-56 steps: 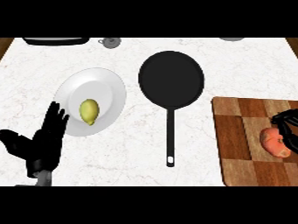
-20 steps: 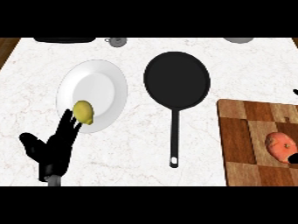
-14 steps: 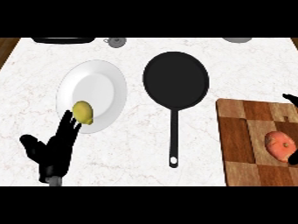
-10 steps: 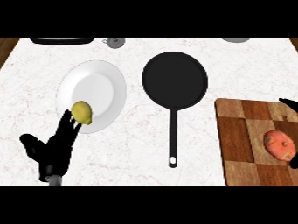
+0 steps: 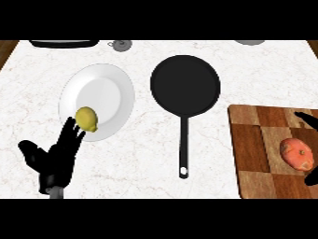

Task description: Pick the squash from the cutting board and place it in the pan

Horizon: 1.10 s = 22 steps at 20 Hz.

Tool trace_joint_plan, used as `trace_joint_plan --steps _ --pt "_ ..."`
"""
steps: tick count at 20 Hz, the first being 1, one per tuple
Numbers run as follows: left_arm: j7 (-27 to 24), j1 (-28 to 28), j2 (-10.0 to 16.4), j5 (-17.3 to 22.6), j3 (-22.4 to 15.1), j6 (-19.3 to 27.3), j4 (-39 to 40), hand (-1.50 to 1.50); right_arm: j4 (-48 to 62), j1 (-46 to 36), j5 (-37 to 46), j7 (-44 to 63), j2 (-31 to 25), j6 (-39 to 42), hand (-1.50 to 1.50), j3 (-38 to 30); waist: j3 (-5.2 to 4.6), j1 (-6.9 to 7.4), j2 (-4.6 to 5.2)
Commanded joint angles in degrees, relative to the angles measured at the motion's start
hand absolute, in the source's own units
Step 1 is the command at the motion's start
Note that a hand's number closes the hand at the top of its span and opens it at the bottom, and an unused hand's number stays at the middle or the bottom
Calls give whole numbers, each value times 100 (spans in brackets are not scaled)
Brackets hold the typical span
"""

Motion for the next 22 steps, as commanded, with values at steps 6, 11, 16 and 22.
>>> trace_joint_plan --steps 6,11,16,22 --pt "-565 -135 -219 -45 234 -399 909 0 950 -395 752 -692 246 -371 -150 -252 -13 0 21" --pt "17 150 -181 -233 108 -139 103 0 1595 -388 935 -1152 717 -653 150 -207 -9 21 19" --pt "-222 27 -96 -61 393 -492 409 0 1282 -129 1422 -1933 704 -1210 150 -23 -11 0 16" --pt "60 179 -243 -302 221 -326 4 0 2158 -647 1746 -2348 726 -1394 150 -303 -10 21 17"
